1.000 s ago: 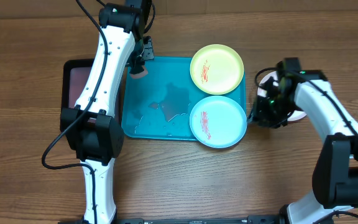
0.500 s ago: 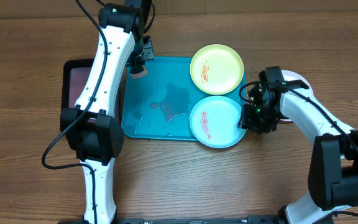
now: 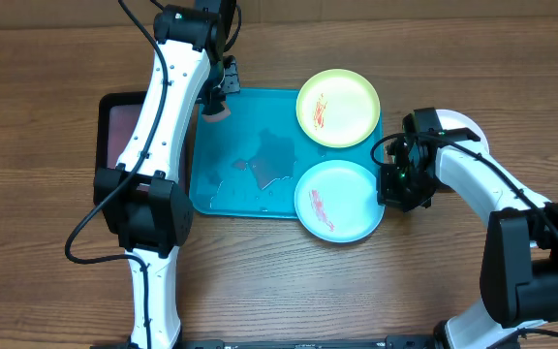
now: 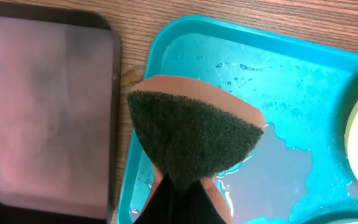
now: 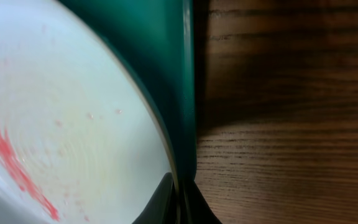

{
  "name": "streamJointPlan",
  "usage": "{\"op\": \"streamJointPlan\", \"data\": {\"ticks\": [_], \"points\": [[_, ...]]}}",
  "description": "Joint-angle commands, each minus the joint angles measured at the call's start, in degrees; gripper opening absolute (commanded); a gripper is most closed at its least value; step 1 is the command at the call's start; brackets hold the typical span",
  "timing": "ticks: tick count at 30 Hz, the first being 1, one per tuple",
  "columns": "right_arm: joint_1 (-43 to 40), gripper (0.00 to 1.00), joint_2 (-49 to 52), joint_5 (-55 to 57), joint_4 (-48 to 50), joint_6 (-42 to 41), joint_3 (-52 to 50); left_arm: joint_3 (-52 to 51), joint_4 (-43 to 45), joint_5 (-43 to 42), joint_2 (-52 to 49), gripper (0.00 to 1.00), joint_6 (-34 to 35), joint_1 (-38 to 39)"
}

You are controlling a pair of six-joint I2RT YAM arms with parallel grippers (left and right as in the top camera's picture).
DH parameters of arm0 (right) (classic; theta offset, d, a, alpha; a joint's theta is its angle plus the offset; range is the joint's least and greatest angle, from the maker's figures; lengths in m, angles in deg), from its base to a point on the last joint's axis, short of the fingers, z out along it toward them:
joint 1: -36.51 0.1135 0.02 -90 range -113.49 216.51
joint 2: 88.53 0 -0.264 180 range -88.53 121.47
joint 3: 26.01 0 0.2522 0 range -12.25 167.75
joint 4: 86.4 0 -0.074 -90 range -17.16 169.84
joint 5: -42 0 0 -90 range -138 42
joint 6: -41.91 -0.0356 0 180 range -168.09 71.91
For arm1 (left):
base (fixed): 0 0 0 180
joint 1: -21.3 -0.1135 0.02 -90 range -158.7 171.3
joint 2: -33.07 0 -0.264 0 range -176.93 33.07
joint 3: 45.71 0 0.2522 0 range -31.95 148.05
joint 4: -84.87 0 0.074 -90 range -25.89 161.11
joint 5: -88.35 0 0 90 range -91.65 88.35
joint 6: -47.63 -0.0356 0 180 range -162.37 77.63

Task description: Clean dirty plates on tray and stack at the side

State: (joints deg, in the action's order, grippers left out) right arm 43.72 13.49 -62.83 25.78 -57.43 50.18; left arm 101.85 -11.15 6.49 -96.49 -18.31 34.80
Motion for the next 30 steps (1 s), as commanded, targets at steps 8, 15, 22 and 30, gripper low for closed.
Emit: {"op": "streamJointPlan", "data": {"ticks": [8, 15, 22, 30], "points": [[0.98, 0.04, -1.22, -8.52, 0.09, -0.26, 0.68, -0.26, 0.2, -0.28, 0.22, 0.04, 0.59, 0.09], [8.85, 0.04, -1.25, -8.66, 8.98, -13.88, 1.66, -0.26, 0.2, -0.28, 0.22, 0.04, 0.59, 0.09], [19.76, 0.04, -0.79, 7.34, 18.75, -35.06, 1.66, -0.26, 0.15, -0.28, 0.22, 0.04, 0.59, 0.09], [22.91, 0.04, 1.27, 13.57, 23.89, -39.12, 1.64, -0.26, 0.09, -0.28, 0.22, 0.04, 0.59, 0.09]]}}
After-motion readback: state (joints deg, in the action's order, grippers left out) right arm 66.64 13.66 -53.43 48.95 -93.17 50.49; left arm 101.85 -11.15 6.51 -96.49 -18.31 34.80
